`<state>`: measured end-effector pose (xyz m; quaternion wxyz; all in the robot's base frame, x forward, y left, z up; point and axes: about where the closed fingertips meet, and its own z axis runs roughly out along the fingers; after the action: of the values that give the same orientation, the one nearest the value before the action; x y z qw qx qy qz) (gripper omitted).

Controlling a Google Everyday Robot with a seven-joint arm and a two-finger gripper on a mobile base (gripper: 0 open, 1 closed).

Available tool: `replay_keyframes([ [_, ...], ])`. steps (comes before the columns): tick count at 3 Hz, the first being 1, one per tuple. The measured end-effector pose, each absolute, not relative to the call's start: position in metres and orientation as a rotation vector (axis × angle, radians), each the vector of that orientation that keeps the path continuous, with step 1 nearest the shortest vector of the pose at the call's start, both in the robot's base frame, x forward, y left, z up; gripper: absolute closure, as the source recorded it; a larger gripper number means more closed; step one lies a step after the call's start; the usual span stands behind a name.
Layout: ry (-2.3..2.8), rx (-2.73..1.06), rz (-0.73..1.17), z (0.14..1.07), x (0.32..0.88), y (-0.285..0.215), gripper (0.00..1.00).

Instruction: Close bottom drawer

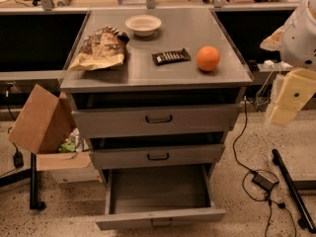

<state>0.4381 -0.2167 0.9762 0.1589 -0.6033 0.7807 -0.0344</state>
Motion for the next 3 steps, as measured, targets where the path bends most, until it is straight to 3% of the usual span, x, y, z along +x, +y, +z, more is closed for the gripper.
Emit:
replay_keyframes([
  [3,2.147,-1.853,-0.053,0.92,0.43,-0.204,0.0],
])
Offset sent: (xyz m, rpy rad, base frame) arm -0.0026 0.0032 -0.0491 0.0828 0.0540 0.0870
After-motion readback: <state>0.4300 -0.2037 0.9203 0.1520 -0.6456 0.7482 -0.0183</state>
